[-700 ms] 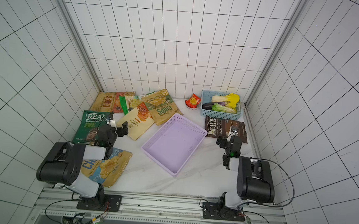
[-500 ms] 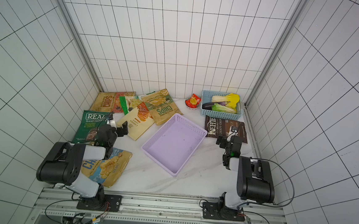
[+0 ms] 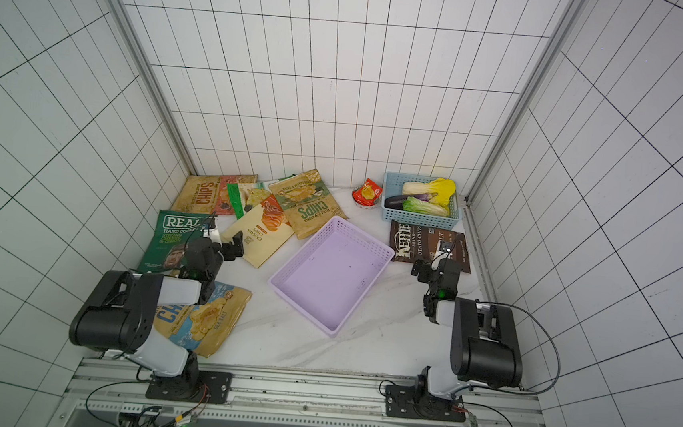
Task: Put the potato chips into the basket
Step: Pick up the potato chip from the center of the board.
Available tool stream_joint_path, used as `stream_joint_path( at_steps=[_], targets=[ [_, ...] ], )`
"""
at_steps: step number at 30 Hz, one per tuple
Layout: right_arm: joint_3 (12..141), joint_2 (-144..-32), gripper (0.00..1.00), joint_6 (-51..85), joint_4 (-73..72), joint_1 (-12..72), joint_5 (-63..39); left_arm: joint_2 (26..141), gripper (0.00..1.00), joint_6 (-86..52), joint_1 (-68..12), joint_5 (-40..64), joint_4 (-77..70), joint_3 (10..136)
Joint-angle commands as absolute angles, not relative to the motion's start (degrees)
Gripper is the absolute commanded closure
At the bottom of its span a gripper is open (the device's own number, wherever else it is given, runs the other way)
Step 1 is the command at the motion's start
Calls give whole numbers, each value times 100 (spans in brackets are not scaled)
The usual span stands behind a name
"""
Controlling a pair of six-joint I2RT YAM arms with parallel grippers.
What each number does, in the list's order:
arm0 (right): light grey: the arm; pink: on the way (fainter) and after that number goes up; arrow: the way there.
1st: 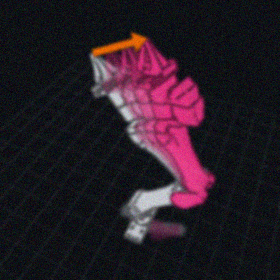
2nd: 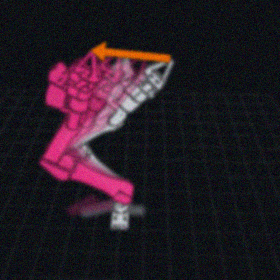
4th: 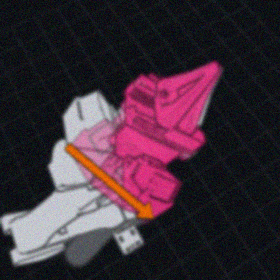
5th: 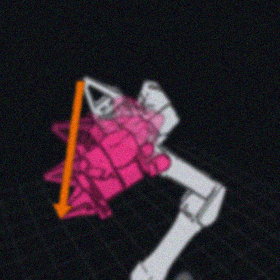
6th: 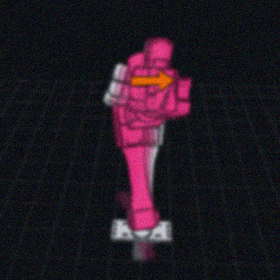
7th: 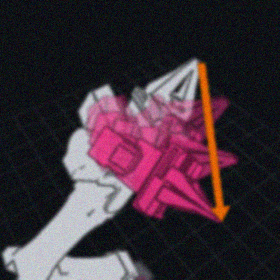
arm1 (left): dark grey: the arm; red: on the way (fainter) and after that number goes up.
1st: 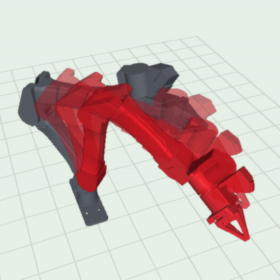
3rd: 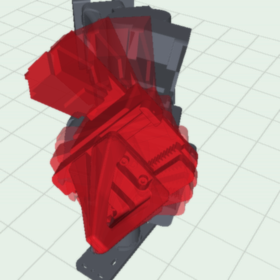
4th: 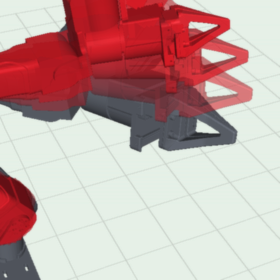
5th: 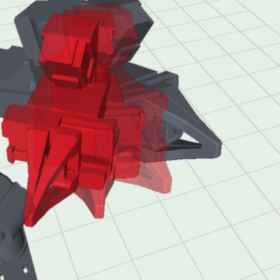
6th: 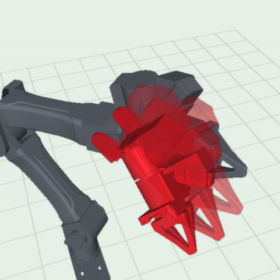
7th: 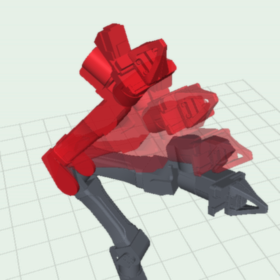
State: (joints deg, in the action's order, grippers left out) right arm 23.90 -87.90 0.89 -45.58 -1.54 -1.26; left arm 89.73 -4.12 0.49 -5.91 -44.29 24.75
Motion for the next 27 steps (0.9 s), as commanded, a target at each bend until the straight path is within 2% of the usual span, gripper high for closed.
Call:
stream_joint_path(
  at_steps=[1, 25, 27],
  targets=[
    [2514, -8810, 1, 79, -4535, -152, -97, 8914, 2, -449, 70, -523, -4430, 2546],
    [2516, -8824, 1, 132, -4557, -198, -180, 8800, 2, -389, 73, -449, -4643, 2516],
    [2551, -8712, 1, 161, -4507, -114, 234, 8402, 2, -335, 71, -174, -3768, 2798]
  ],
)
